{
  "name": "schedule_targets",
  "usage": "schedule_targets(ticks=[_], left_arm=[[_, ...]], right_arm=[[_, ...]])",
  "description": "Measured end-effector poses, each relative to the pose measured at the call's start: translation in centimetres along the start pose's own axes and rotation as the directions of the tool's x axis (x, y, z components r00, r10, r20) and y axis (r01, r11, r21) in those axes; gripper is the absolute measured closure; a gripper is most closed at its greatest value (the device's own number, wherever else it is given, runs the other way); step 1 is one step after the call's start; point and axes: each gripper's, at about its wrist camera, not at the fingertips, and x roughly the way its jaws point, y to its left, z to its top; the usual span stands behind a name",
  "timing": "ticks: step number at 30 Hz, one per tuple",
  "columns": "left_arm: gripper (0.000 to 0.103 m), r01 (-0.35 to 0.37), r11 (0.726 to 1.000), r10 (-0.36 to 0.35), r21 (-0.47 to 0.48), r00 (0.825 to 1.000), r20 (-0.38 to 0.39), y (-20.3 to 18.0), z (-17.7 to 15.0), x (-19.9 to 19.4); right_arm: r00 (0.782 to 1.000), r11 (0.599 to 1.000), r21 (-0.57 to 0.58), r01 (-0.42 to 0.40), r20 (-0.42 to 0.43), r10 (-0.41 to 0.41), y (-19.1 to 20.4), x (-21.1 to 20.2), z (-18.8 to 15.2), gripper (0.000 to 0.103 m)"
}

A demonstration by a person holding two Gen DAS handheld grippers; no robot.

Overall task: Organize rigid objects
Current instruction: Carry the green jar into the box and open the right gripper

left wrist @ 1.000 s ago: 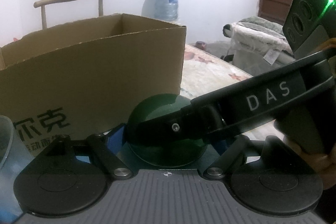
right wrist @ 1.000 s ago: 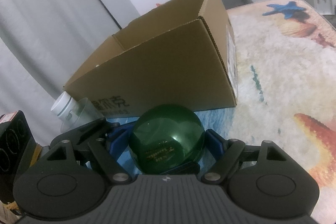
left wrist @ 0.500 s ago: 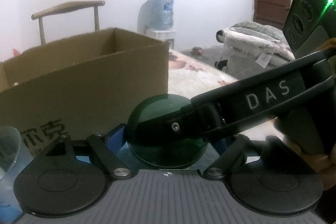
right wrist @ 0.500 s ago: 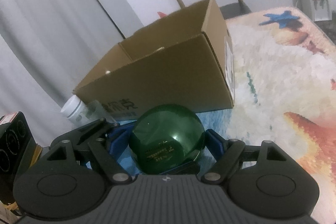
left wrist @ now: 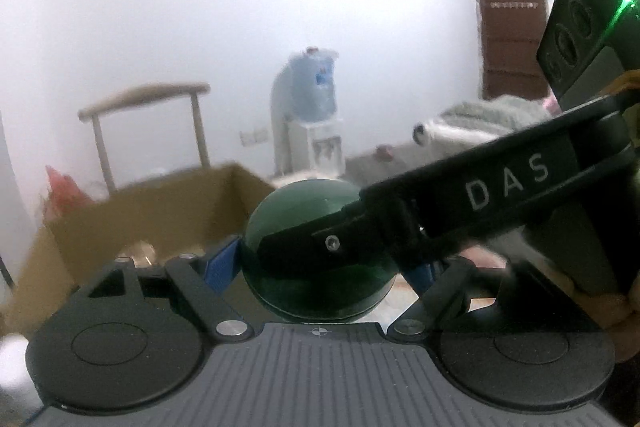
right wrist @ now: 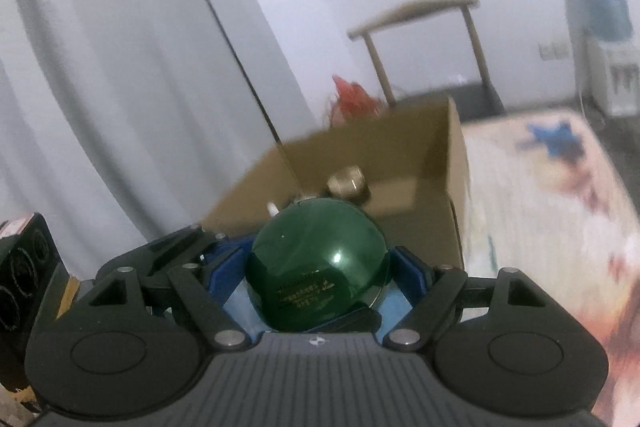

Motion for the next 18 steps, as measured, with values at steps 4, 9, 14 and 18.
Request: schedule_targets(ticks=[4, 9, 14, 18], left_arm=[[0.020, -0.017, 1.000, 0.017, 0.007, 1.000, -0.014, 2.2, 2.8, 1.7], [0.020, 0.002, 0.999, -0.008, -0.051, 0.991, -0.134, 6.2, 5.1, 6.7], [0.020, 0.004, 0.983, -0.060, -0.184, 0.952, -0.300, 10.9, 6.1, 13.6], [0.020, -0.016, 0.963, -0.092, -0.268, 0.918, -0.385, 13.1, 5.5, 17.0]], right_arm=[[1.000, 0.999, -0.033, -0.015, -0.005, 0.015, 0.7, 1.3, 3.4, 0.021], [0.994, 1.000, 0.001, -0.020, -0.108, 0.020, -0.3, 6.5, 8.2, 0.020], [0.967, 0.998, 0.065, 0.007, -0.253, 0.010, -3.5, 13.4, 11.6, 0.020], [0.939, 0.993, 0.117, 0.034, -0.345, 0.008, -5.8, 17.8, 12.7, 0.020]])
